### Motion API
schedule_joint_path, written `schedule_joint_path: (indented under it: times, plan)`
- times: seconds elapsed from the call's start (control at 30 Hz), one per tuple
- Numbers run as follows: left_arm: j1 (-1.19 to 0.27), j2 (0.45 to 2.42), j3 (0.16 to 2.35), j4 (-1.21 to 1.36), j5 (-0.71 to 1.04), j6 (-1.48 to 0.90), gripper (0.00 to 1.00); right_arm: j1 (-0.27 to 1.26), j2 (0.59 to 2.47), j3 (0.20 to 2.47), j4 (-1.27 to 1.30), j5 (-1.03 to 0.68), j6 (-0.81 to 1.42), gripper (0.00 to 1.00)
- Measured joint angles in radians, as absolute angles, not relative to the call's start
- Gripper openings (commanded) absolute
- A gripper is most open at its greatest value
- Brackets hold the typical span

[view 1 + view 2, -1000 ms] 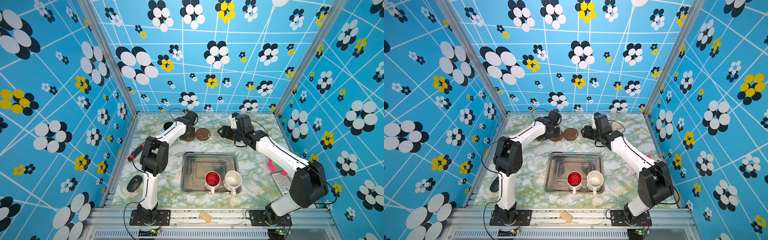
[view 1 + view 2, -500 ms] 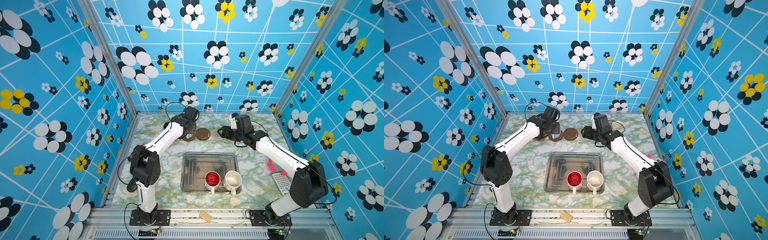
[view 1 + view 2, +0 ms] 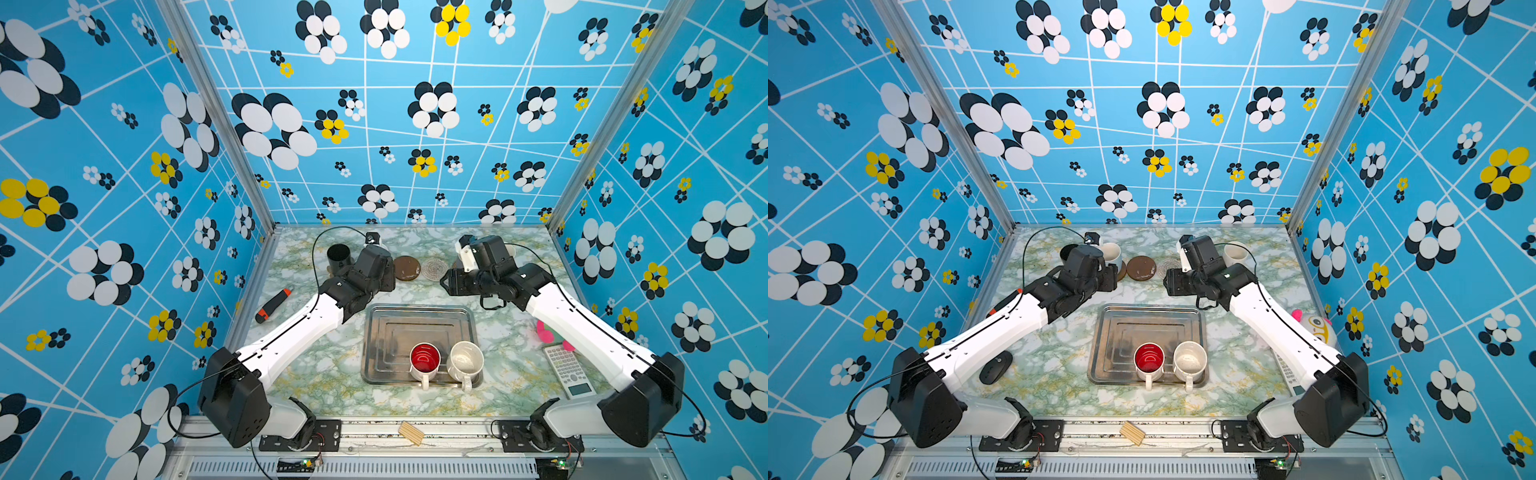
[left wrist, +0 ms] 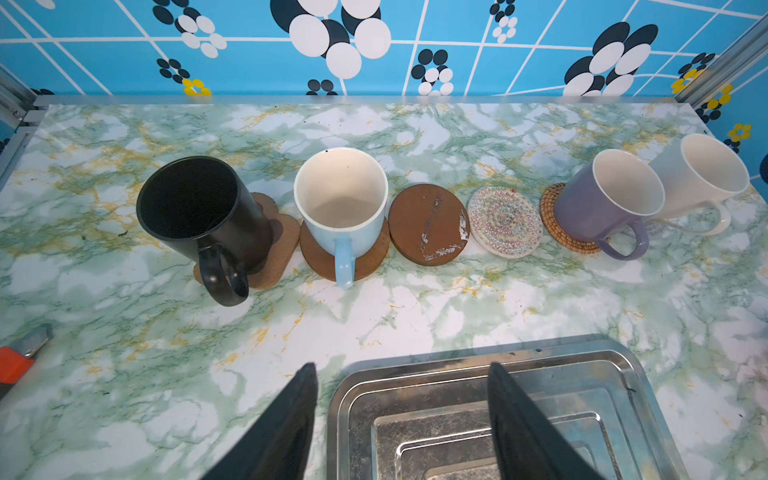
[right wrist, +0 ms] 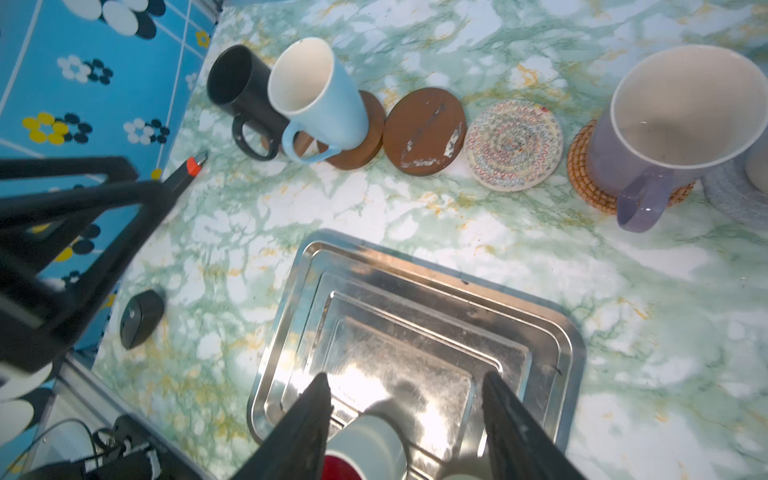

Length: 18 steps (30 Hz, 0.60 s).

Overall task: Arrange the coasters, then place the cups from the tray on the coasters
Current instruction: 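Raise the left gripper off the mug while the right gripper moves over the speckled mug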

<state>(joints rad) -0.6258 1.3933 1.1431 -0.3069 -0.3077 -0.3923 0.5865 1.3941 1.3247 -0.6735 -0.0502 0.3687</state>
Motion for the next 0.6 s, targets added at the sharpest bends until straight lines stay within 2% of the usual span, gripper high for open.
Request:
schedule_joint_path:
  times: [0.27,0.6]
  plan:
    - [-0.626,1.322,1.019,-0.187,-0.308,-0.396,0.67,0.732,1.309,1.282,-0.915,0.064,0.382,0.60]
    - [-0.626,1.331,1.015,-0.170,-0.327,-0.395,0.67,0.824,1.165,1.156,-1.077,0.122,0.493,0.59]
